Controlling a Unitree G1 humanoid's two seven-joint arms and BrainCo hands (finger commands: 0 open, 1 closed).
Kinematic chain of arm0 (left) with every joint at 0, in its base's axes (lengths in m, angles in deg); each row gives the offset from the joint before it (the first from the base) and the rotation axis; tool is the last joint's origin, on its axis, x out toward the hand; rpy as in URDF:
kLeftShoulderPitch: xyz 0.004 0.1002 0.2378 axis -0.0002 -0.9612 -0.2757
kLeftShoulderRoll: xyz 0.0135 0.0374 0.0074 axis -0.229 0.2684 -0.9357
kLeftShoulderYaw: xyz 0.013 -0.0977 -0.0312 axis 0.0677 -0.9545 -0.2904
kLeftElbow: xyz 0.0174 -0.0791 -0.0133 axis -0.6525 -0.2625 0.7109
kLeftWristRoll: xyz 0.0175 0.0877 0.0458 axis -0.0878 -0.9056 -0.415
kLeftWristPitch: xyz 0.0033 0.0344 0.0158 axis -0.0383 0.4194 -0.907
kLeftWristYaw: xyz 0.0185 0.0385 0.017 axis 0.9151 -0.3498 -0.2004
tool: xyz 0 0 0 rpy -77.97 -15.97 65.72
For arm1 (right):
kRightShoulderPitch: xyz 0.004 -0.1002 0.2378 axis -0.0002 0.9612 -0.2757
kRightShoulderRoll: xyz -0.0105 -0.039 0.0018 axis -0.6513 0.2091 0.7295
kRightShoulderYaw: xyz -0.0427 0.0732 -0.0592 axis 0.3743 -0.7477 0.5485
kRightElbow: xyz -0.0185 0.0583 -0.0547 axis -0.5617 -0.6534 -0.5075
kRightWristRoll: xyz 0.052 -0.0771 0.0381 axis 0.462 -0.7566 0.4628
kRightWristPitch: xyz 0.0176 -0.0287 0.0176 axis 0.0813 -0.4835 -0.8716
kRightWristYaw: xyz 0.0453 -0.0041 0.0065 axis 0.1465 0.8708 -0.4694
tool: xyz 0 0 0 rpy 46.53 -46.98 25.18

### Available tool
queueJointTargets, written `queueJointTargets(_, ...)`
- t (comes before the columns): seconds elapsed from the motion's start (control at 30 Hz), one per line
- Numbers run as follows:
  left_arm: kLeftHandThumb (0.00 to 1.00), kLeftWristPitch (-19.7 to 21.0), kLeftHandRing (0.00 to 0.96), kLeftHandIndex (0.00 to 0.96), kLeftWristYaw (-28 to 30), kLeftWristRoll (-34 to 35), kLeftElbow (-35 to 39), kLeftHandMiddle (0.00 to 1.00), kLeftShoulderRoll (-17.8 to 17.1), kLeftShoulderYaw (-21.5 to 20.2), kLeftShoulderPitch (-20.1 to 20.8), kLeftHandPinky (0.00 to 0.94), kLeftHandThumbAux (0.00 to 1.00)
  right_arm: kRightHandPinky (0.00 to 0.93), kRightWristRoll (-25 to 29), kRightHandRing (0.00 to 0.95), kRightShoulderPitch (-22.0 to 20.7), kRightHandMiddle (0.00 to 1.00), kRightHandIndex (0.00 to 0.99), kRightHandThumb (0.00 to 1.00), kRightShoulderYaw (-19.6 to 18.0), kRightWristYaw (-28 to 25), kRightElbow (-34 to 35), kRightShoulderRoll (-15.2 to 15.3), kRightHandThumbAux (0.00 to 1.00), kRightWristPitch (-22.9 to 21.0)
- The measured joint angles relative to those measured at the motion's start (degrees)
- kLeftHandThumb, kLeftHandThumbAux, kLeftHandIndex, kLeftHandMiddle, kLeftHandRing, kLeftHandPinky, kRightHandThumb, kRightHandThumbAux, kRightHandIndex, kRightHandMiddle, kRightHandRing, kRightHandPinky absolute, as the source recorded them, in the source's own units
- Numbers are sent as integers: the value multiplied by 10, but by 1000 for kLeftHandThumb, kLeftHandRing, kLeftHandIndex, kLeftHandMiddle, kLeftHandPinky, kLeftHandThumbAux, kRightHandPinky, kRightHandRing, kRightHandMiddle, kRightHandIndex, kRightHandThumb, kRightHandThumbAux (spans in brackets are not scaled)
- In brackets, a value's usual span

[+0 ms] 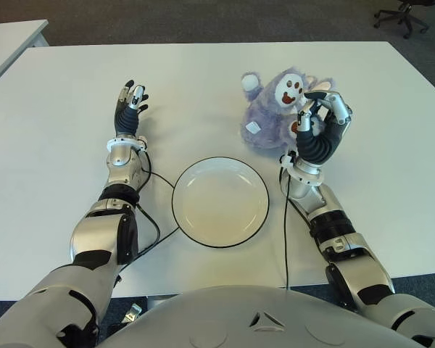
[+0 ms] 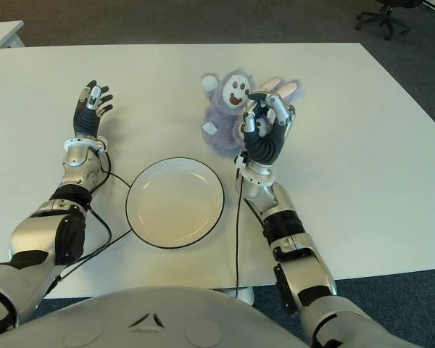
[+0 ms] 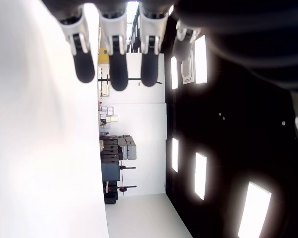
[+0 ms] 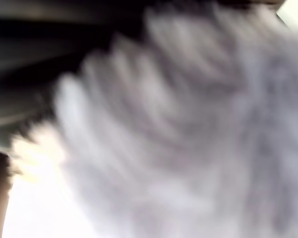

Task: Put the doll into the plate.

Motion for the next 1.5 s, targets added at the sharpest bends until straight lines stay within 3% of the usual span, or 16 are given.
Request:
queueJointTargets(0.97,0,2,189,42,0,1,-3,177,-6,-8,1,201,338,863,-49,859,34,869,438,743,-21,37,42,3,708,-12)
queueJointTargets(1.5,0,3,203,55,6,1,-9,190,-6,-19,1,222,340,861,-35,861,33,855,438,743,-19,8,35,1,707,-12)
